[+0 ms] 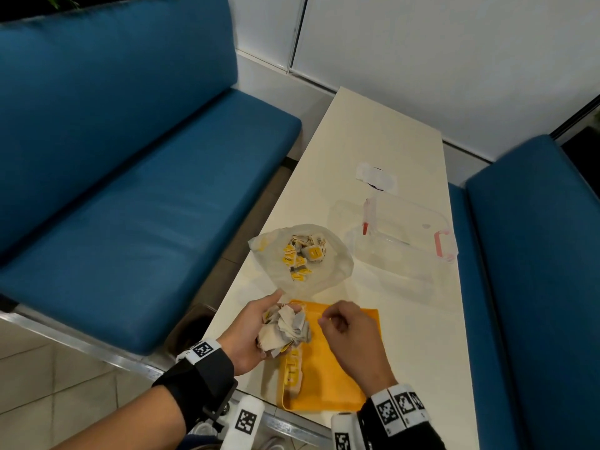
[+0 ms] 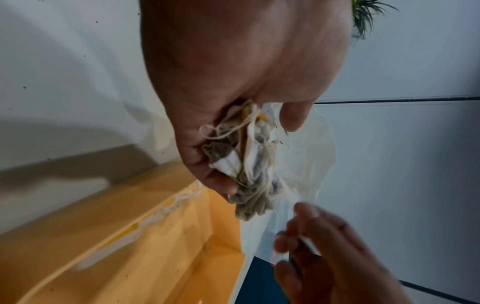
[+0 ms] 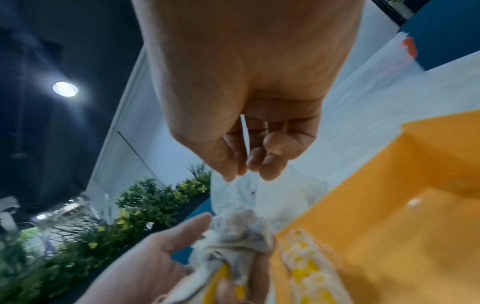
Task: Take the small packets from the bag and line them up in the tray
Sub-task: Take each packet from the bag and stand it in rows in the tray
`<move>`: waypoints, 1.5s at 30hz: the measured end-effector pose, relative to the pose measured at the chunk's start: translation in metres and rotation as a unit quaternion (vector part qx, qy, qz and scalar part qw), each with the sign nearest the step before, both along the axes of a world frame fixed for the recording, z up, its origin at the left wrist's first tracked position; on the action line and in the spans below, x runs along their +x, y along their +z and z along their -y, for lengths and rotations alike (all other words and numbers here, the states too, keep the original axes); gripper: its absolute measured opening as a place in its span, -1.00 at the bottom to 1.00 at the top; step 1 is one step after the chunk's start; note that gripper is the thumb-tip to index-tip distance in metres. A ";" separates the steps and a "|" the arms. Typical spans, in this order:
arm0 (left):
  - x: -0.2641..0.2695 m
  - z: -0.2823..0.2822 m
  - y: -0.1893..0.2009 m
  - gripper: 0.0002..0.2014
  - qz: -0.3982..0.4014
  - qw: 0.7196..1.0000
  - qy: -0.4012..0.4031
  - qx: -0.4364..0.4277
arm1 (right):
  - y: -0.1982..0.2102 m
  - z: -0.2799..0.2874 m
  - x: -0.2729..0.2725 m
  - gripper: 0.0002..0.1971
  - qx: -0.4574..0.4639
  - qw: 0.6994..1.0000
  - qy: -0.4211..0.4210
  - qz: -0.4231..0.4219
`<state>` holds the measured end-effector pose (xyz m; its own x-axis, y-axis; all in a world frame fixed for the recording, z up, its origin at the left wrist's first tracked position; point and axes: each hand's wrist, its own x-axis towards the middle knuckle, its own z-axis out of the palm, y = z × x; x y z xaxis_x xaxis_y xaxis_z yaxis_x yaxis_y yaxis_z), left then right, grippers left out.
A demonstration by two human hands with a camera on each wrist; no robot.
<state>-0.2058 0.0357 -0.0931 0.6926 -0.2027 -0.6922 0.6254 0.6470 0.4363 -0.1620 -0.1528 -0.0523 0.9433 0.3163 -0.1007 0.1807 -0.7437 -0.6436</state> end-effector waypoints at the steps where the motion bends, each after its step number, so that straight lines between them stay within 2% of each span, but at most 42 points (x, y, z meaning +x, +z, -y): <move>1: 0.000 0.000 0.001 -0.42 0.003 1.000 0.000 -0.003 | 0.008 -0.007 0.001 -0.90 0.031 0.999 0.013 0.016; 3: 0.000 0.001 0.006 -0.40 0.014 1.000 0.001 -0.018 | 0.016 -0.023 0.000 -0.95 0.042 0.998 0.051 0.013; 5: 0.000 0.001 0.011 -0.41 0.022 0.999 0.002 -0.027 | 0.012 -0.037 0.001 -0.87 0.007 0.998 0.065 -0.006; 8: 0.003 -0.001 0.012 -0.38 0.037 0.999 -0.006 0.007 | 0.000 -0.049 0.003 -0.78 -0.018 0.999 0.037 -0.016; 11: 0.002 -0.004 0.011 -0.37 0.045 0.999 -0.010 0.022 | -0.005 -0.052 0.006 -0.80 -0.016 0.999 0.015 -0.023; 15: -0.001 -0.005 0.012 -0.55 0.076 0.997 -0.008 0.015 | -0.002 -0.051 0.012 -0.91 0.038 0.998 0.000 -0.059; 19: -0.004 -0.007 0.005 -0.68 0.120 0.993 0.000 0.008 | 0.004 -0.044 0.018 -0.92 0.081 0.993 -0.030 -0.082; 25: -0.001 -0.012 -0.002 -0.57 0.114 0.992 0.015 0.043 | 0.011 -0.029 0.028 -0.95 0.115 0.990 -0.056 -0.055; 31: 0.002 -0.013 -0.006 -0.58 0.079 0.995 0.022 0.052 | 0.010 -0.015 0.032 -0.95 0.155 0.973 -0.079 -0.150; 37: 0.006 -0.011 -0.003 -0.59 0.085 0.996 0.010 0.033 | 0.006 0.001 0.034 -0.93 0.176 0.966 -0.094 -0.163; 41: 0.010 -0.017 0.000 -0.59 0.111 0.994 0.014 0.011 | -0.001 0.015 0.029 -0.94 0.158 0.967 -0.089 -0.179; 45: 0.012 -0.020 0.002 -0.57 0.119 0.993 0.026 -0.006 | -0.017 0.023 0.013 -0.93 0.108 0.966 -0.039 -0.232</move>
